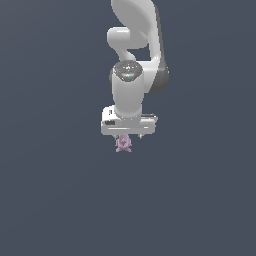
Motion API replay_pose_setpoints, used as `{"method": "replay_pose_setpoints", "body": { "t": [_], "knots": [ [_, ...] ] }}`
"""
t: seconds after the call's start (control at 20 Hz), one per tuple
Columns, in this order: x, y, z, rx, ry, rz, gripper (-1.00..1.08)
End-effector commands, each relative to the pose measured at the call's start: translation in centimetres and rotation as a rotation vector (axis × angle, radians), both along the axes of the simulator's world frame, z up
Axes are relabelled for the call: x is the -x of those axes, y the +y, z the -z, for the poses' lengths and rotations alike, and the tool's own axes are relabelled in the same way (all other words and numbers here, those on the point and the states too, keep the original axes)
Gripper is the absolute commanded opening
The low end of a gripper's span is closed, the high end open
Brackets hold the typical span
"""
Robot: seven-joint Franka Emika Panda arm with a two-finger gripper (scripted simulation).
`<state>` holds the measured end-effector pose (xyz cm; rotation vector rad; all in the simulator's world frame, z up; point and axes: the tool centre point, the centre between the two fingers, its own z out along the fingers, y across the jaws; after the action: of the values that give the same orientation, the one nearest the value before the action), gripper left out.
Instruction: Pick up the object and move it to a goal position.
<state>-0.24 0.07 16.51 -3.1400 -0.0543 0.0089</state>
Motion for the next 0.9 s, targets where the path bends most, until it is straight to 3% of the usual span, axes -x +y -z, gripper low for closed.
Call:
{"method": "replay_pose_setpoints", "body": {
  "t": [0.0, 0.4, 0.85],
  "knots": [
    [0.0, 0.0, 0.0, 0.0, 0.0, 0.0, 1.0],
    [-0.4, -2.4, -1.2, 0.007, -0.008, 0.012, 1.0],
    [0.0, -2.4, -0.4, 0.007, -0.008, 0.013, 1.0]
  ]
}}
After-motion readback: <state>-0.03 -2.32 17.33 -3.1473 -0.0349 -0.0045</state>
